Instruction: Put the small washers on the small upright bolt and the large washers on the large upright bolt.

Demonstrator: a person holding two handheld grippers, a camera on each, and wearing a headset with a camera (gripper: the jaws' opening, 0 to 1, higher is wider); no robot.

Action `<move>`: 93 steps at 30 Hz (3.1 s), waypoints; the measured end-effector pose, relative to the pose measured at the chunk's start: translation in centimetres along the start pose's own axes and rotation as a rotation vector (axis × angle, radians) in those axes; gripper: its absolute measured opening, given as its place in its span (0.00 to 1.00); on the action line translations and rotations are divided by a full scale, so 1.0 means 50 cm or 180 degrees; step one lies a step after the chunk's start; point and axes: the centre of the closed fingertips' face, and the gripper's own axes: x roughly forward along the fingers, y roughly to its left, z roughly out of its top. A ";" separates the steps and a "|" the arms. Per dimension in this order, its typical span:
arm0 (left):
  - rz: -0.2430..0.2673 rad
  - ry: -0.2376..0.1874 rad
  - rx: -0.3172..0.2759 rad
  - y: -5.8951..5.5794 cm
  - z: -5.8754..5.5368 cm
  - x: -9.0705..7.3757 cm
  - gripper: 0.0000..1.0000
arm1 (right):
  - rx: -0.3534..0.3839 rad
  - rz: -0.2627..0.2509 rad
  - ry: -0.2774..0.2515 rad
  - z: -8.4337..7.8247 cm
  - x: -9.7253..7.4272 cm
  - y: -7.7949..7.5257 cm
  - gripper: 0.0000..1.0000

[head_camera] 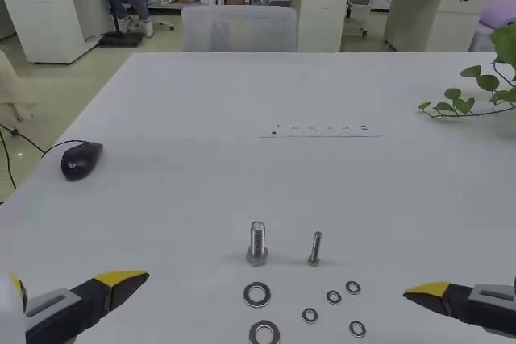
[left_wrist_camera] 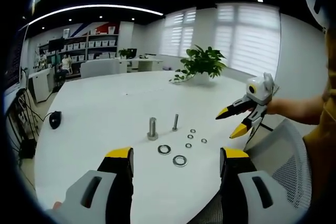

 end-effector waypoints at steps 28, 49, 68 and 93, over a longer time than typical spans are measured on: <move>-0.0034 0.0087 0.0053 0.013 -0.006 0.024 0.66 | -0.0414 0.0293 0.0387 -0.004 0.036 -0.026 0.54; -0.0054 0.0067 0.0020 0.015 -0.010 0.030 0.66 | -0.1011 0.0664 0.1171 -0.055 0.082 -0.033 0.42; -0.0007 -0.0037 0.0017 0.020 0.006 0.033 0.66 | -0.1394 0.0989 0.1690 -0.087 0.120 -0.034 0.34; 0.0030 -0.0095 -0.0015 0.020 0.005 0.027 0.66 | -0.1661 0.1187 0.1844 -0.092 0.125 -0.028 0.24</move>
